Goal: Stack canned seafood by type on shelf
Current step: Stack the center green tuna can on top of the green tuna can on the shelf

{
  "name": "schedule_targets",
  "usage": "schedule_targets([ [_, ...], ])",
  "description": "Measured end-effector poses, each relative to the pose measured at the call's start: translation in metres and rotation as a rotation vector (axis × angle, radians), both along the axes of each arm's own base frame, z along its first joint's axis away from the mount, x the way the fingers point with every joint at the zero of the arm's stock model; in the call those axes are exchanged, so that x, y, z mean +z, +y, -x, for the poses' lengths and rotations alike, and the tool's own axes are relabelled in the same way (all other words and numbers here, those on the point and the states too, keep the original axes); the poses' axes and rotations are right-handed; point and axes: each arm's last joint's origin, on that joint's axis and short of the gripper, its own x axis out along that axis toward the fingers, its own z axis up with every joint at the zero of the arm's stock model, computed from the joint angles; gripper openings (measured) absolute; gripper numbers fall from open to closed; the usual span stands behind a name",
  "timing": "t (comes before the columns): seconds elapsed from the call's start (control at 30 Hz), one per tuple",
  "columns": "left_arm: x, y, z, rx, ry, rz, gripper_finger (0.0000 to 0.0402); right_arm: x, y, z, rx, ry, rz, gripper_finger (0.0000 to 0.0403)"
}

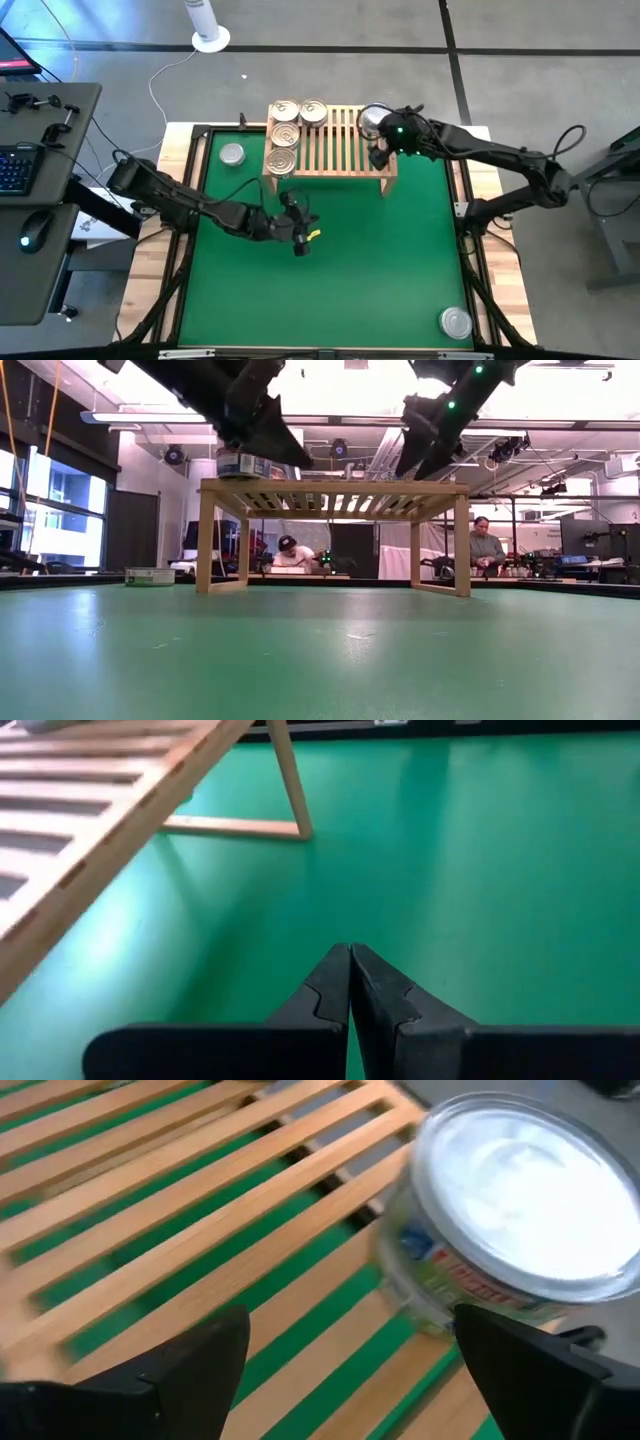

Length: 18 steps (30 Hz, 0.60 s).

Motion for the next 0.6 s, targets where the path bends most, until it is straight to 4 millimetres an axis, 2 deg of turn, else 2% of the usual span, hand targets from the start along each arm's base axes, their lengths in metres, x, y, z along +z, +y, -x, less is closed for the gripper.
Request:
schedule_targets([
  [0.33,-0.016,-0.012,0.012,0.027,0.004,0.013,0.0,-0.001,-0.017,0.004,-0.081,0.008,0.048,0.0345],
  [0.6,-0.017,-0.016,0.013,0.016,-0.02,0.02,0.0,0.0,-0.023,0.008,-0.119,0.008,0.066,0.0345],
])
